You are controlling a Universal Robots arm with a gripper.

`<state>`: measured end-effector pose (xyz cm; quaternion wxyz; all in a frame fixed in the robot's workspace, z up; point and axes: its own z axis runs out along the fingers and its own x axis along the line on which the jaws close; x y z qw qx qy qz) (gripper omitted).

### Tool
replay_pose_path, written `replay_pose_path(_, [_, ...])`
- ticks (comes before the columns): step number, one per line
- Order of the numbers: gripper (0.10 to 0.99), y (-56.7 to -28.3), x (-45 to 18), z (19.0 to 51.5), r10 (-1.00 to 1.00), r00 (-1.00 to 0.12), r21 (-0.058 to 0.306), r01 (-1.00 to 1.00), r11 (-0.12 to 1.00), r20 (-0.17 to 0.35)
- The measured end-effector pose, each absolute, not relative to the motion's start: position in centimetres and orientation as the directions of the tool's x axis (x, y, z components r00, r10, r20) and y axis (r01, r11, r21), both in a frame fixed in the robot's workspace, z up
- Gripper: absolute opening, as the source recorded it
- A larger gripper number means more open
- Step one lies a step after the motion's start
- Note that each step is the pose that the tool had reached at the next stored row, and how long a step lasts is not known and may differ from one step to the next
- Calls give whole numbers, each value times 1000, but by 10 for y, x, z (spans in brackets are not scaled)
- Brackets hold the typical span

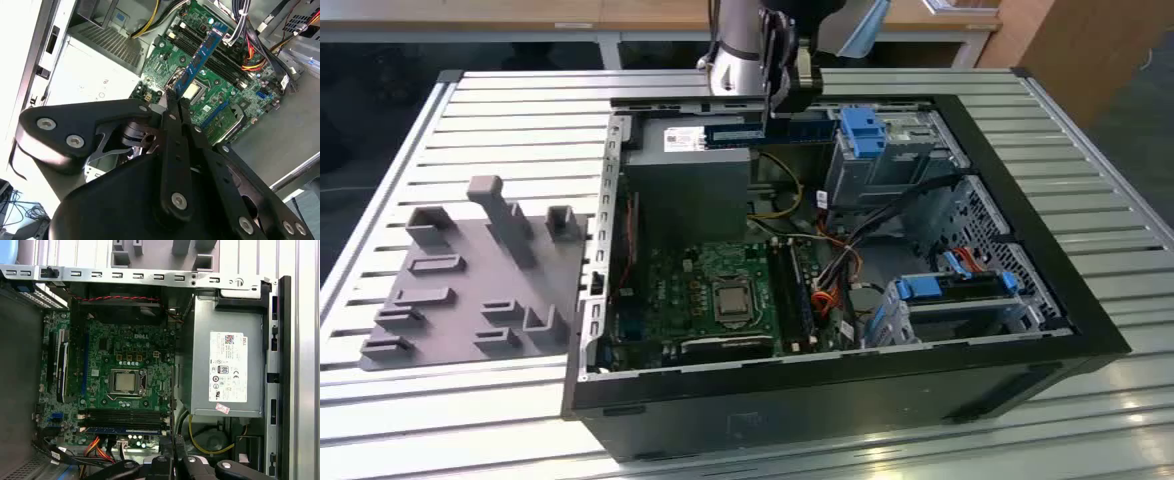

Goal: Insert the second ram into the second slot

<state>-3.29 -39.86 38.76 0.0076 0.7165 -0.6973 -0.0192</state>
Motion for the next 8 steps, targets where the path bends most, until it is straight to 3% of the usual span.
replay_pose_path(8, [137, -399, -33, 388, -999, 27, 38, -999, -27, -17])
